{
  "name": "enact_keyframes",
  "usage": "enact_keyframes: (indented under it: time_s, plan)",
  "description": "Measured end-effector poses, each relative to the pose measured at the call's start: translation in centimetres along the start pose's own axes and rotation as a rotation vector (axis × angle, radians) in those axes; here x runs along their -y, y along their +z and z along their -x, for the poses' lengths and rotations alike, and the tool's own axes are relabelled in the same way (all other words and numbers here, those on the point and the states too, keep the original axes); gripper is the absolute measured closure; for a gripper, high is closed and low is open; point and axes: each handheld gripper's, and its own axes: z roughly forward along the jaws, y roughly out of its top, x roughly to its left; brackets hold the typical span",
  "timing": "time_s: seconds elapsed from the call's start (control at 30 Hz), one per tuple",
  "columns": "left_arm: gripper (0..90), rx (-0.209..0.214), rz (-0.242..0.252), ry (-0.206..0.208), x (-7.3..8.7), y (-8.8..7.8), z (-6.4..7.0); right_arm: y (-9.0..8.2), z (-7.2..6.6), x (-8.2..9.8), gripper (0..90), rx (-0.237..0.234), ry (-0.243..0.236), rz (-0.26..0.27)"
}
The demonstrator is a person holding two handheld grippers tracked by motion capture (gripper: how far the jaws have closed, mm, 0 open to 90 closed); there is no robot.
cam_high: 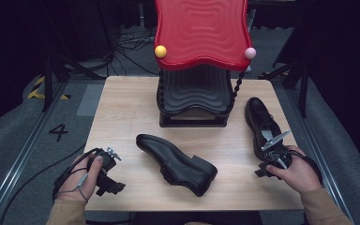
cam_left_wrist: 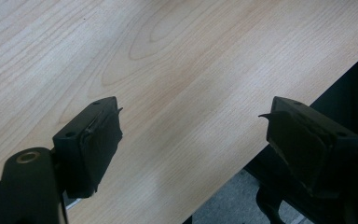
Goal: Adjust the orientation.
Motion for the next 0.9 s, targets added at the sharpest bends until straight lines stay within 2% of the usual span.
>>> enact_keyframes:
  time_s: [0.47,0.6,0.7,0.9]
  plan:
    - [18.5,0.0,0.02,0.014,-0.1,-0.2,0.1,0.4,-0.3,-0.3,56.4,-0.01,-0.017,-0.002]
    - [18.4,0.001,0.018,0.013,0.0,-0.3,0.2,-0.5,-1.1,-1.3,62.8,-0.021,-0.045,0.036]
    - [18.4,0.0,0.022,0.012,0.0,-0.3,0.2,-1.0,-1.9,-2.1,69.1,-0.034,-0.084,0.05]
    - [18.4,0.001,0.02,0.012,0.0,-0.3,0.4,-2.0,-3.2,-3.2,74.0,-0.051,-0.126,0.086]
